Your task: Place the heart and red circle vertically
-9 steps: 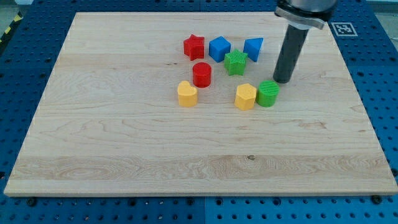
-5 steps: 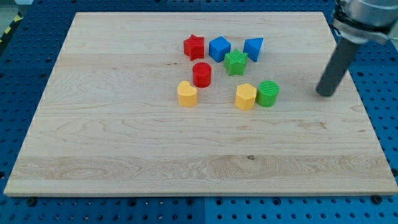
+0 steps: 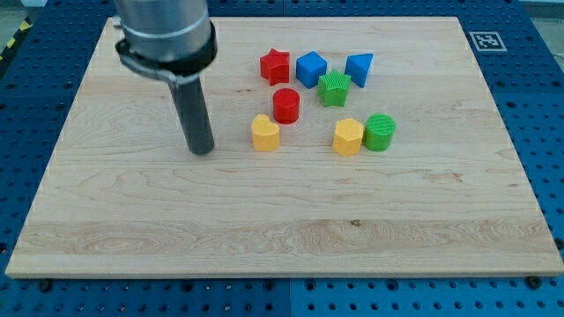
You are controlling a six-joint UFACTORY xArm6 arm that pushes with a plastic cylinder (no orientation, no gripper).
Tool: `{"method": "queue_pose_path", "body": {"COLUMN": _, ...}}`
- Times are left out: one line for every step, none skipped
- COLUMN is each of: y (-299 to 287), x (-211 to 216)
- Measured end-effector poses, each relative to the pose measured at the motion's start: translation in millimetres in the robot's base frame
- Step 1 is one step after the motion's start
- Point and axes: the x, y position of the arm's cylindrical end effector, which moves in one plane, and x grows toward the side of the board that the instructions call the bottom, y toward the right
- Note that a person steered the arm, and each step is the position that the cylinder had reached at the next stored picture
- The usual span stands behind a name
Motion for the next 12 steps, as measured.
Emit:
{"method": "queue_pose_path", "body": {"y": 8, "x": 0}}
{"method": "queue_pose_path", "body": {"y": 40, "x": 0}}
{"method": "queue_pose_path", "body": {"y": 68, "x": 0}}
{"method": "queue_pose_path", "body": {"y": 74, "x": 0}}
{"method": "queue_pose_path", "body": {"y": 57, "x": -3}}
{"method": "queue_pose_path", "body": {"y": 37, "x": -28}}
{"method": "queue_pose_path", "body": {"y": 39, "x": -32}}
{"method": "queue_pose_path", "body": {"y": 54, "x": -32}}
{"method": "queue_pose_path", "body": {"y": 63, "x": -28}}
{"method": "queue_pose_path", "body": {"y": 63, "x": -18}}
{"method": "queue_pose_path", "body": {"y": 89, "x": -16}}
{"method": "queue_pose_path", "body": {"y": 99, "x": -16}}
